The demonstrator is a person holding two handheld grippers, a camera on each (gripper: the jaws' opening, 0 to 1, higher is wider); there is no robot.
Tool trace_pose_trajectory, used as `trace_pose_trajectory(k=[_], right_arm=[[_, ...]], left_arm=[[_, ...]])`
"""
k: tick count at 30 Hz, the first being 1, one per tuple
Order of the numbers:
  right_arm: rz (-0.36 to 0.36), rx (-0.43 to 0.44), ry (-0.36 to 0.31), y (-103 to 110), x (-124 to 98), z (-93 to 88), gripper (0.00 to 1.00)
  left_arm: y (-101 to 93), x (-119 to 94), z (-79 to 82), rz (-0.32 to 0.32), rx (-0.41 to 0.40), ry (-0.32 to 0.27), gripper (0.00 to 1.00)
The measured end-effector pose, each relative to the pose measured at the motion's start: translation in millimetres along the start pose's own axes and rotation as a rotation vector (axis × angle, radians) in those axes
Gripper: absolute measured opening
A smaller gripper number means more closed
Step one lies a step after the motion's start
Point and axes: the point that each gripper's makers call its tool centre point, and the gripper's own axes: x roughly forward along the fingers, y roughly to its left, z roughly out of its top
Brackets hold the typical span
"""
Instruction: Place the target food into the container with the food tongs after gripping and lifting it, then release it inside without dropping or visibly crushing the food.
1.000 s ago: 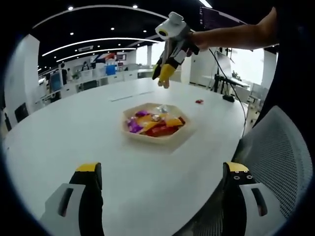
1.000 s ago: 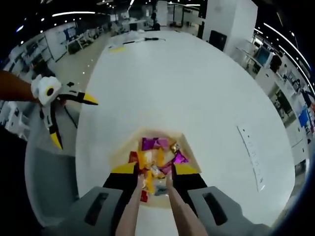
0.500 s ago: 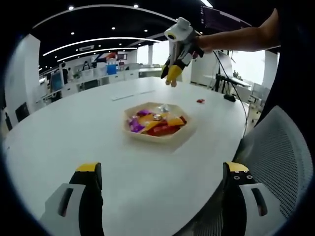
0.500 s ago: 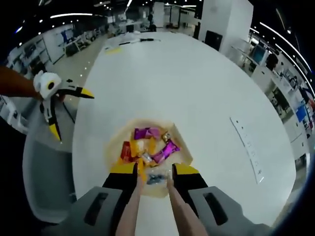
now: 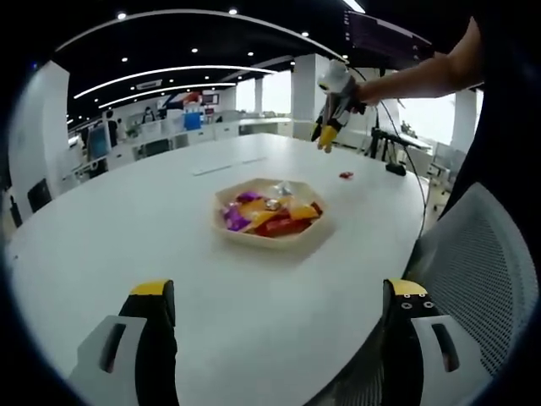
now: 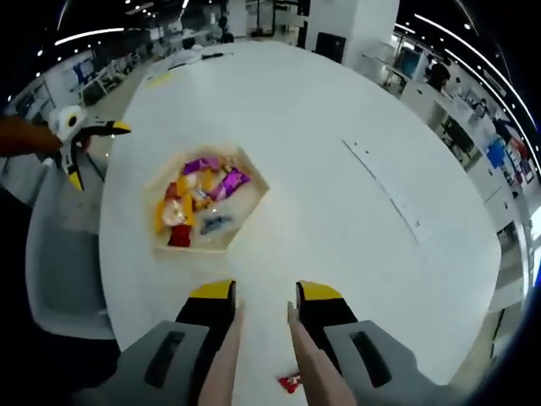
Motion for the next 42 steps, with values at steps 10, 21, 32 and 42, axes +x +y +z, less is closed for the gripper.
trace_pose_trajectory(k=[10,21,32,42], right_arm=[[-0.045,0.07,0.008,-23,-32,-50.0,0.27],[-0.068,0.111,-0.006,-34,-43,-73.6,0.28],[-0.075,0.15,0.011,-36,-29,-90.2,0.28],[-0.077,0.171,0.02,-36,-7,-110.1,0.28]], left_arm=[[-0.5,1,-2.1,-0.005,0.006,0.019,1.0],[-2.1,2,-4.6,-0.011,0.007,0.033,1.0],[-0.7,3,-6.0,-0.005,0.005,0.04,1.0],[-1.2,3,-6.6,-0.005,0.006,0.046,1.0]])
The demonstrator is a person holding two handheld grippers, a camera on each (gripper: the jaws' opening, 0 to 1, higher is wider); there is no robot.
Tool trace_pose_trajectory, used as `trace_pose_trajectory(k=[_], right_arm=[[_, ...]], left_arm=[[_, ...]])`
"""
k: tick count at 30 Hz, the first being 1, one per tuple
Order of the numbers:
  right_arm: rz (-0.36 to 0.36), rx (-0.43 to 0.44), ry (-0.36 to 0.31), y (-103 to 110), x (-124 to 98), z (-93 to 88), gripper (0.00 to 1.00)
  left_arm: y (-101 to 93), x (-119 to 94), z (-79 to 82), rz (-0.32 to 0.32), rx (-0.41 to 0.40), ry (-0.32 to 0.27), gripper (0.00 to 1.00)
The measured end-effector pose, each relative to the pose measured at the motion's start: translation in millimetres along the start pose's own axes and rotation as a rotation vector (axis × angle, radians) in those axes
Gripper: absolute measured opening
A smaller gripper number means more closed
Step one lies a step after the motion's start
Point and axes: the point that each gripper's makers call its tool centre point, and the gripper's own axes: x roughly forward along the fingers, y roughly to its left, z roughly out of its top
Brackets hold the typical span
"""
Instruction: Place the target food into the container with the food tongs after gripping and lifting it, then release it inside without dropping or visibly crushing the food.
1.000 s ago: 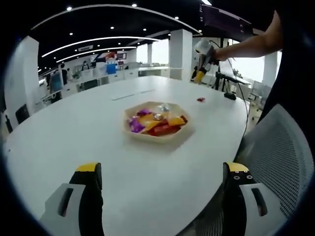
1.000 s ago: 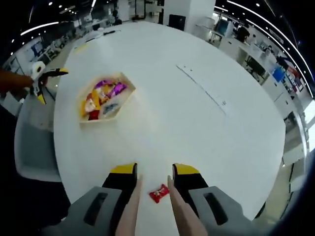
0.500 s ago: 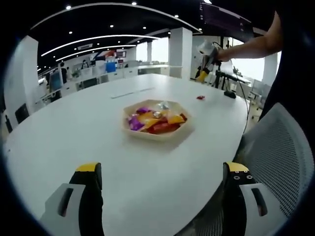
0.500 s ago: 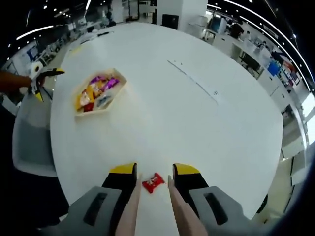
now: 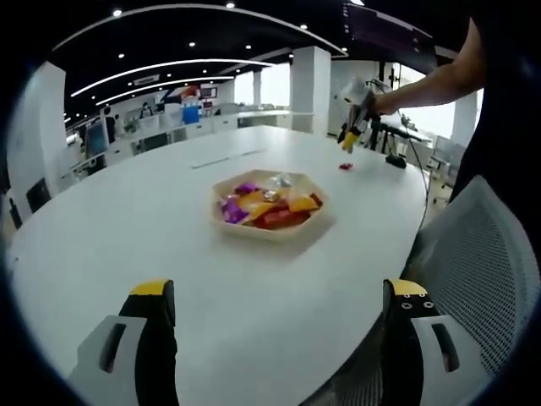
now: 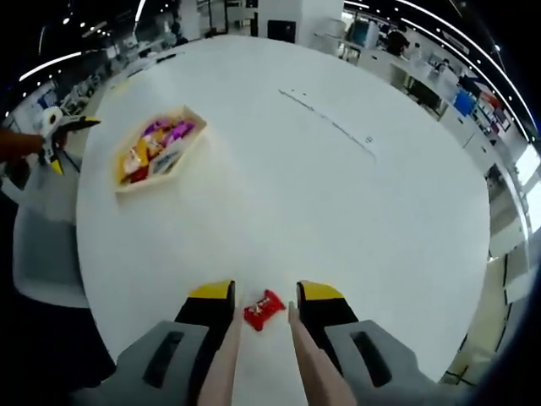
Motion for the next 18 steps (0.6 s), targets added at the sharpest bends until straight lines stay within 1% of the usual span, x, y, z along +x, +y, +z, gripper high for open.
trace_pose_trajectory(k=[4,6,7,8,9,11,15,18], right_arm=[[0.01,-0.008,0.009,3,9,-8.3,0.28],[0.023,-0.025,-0.002,6,12,-9.8,0.28],[0.018,-0.052,0.004,4,16,-12.5,0.28],[0.008,-0.104,0.002,2,17,-12.6,0.28],[0.007,-0.118,0.0,2,19,-13.2,0.28],[0.017,-0.106,0.012,4,22,-16.8,0.28],[0.033,-0.104,-0.001,7,25,-16.2,0.28],[0.036,-0.136,0.004,9,30,-19.0,0.28]], left_arm=[[-0.6,0,-1.9,-0.003,-0.001,0.008,1.0],[-0.4,1,-2.7,-0.004,-0.003,0.011,1.0],[-0.3,1,-3.0,-0.004,-0.002,0.012,1.0],[-0.3,1,-3.4,-0.005,-0.003,0.014,1.0],[-0.3,1,-3.9,-0.006,-0.003,0.016,1.0],[-0.6,1,-4.4,-0.007,-0.005,0.019,1.0],[-0.8,1,-5.5,-0.008,-0.006,0.024,1.0],[-0.6,2,-6.6,-0.011,-0.008,0.028,1.0]])
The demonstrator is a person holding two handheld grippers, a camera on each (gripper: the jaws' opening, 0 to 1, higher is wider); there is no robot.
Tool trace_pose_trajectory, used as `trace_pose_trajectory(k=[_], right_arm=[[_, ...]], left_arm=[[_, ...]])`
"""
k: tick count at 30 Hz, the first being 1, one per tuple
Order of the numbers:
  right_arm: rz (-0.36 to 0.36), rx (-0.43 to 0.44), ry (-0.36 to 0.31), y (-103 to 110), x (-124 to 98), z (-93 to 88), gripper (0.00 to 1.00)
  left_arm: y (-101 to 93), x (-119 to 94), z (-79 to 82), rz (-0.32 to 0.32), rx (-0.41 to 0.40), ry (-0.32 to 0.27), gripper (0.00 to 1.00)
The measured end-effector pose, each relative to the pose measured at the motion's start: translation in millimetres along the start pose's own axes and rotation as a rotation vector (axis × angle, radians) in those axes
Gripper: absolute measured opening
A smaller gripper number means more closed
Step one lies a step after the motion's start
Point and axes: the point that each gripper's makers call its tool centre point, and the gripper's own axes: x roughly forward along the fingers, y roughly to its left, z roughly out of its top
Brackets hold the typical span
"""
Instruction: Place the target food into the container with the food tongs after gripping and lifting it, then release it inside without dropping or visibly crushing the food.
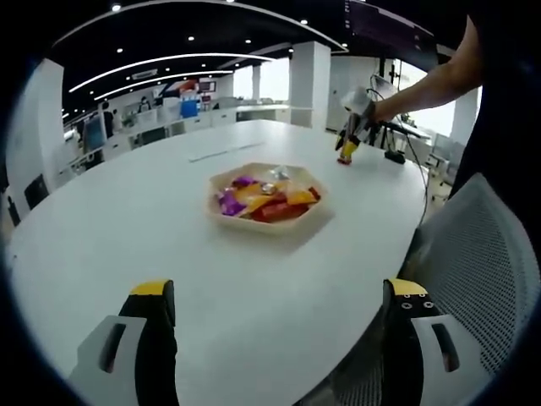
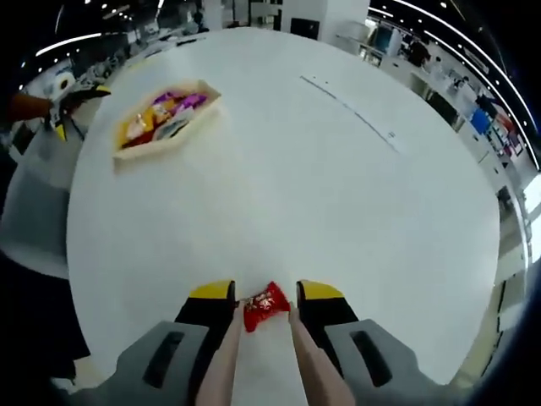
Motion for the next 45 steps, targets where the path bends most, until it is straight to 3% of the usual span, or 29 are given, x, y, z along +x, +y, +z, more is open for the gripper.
trace_pose_trajectory(k=[4,6,7,8,16,37,41,43,45], right_arm=[[0.011,-0.028,0.018,3.8,6.6,-5.3,0.26],[0.012,-0.001,-0.001,3.9,7.0,-2.5,0.24],[0.007,0.055,0.022,2.2,7.2,-6.8,0.24],[0.009,0.023,0.011,1.5,7.7,-4.6,0.23],[-0.005,0.052,0.062,-0.7,9.2,-4.4,0.19],[-0.002,0.101,0.057,-0.5,9.0,-5.3,0.19],[-0.005,0.055,0.085,1.1,9.2,-6.7,0.19],[-0.006,0.066,0.082,-0.9,9.4,-6.9,0.19],[-0.003,0.171,0.027,-3.0,7.4,-1.0,0.2]], left_arm=[[-0.1,0.3,-0.2,-0.001,-0.003,0.001,1.0],[0.4,0.3,-0.2,0.0,-0.004,0.001,1.0],[0.6,0.3,-0.3,0.001,-0.006,0.001,1.0],[0.6,0.3,-0.4,0.0,-0.006,0.001,1.0],[-1.9,1.0,-1.6,-0.006,-0.008,0.01,1.0],[-3.0,0.8,0.0,-0.009,-0.01,0.006,1.0],[-3.4,1.0,-0.9,-0.011,-0.007,0.011,1.0],[-2.7,0.7,0.1,-0.006,-0.004,0.009,1.0],[-1.7,-0.3,1.3,0.003,-0.001,0.005,1.0]])
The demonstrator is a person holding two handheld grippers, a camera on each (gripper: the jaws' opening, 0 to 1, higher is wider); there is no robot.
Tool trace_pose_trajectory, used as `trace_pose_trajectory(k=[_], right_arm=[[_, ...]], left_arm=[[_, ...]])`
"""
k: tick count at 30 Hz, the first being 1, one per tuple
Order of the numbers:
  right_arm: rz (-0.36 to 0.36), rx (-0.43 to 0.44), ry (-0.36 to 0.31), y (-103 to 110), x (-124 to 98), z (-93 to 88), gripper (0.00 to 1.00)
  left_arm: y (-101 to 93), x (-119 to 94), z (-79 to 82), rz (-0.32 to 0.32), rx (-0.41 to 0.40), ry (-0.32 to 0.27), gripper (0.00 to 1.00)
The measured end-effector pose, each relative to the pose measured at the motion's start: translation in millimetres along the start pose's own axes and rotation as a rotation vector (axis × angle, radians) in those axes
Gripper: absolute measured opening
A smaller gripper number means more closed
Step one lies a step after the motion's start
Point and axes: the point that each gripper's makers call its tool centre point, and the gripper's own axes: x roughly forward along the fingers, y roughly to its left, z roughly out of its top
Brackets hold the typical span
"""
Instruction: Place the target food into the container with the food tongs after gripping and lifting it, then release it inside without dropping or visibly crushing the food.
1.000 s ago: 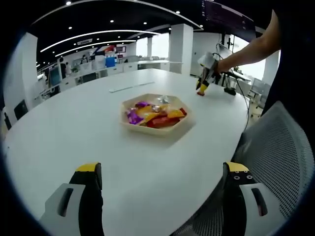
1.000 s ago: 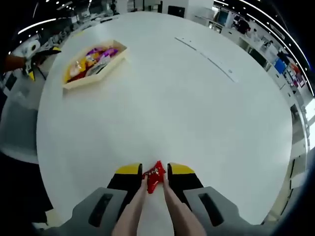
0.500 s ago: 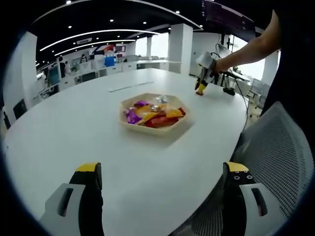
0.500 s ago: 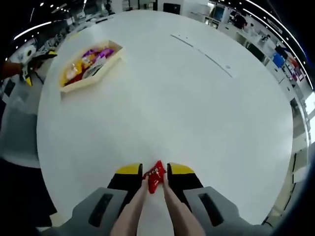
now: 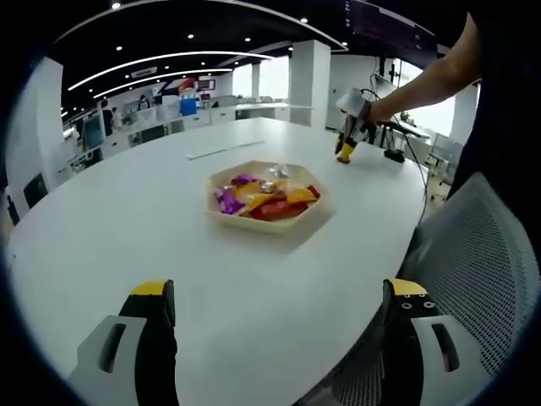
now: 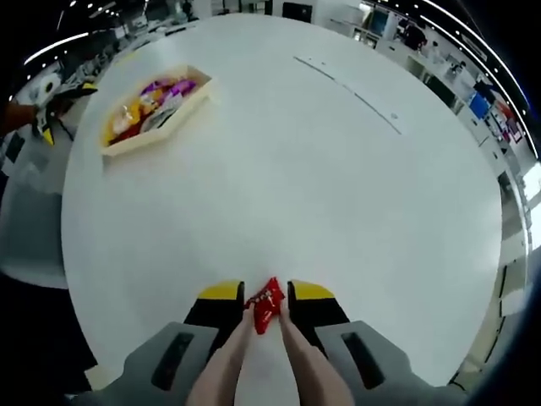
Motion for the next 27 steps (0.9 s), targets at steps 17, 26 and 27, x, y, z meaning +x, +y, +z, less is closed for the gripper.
trace_pose_trajectory(k=[17,26,27], right_arm=[[-0.025,-0.122,0.022,-8,-47,37.9,0.2],[-0.068,-0.075,0.014,-32,-91,65.4,0.2],[-0.074,-0.078,0.01,-33,-95,68.0,0.2]], left_arm=[[0.9,-2,4.9,0.008,0.026,-0.023,1.0],[2.3,-2,4.8,0.015,0.018,-0.02,1.0],[1.3,-2,4.1,0.009,0.024,-0.018,1.0]])
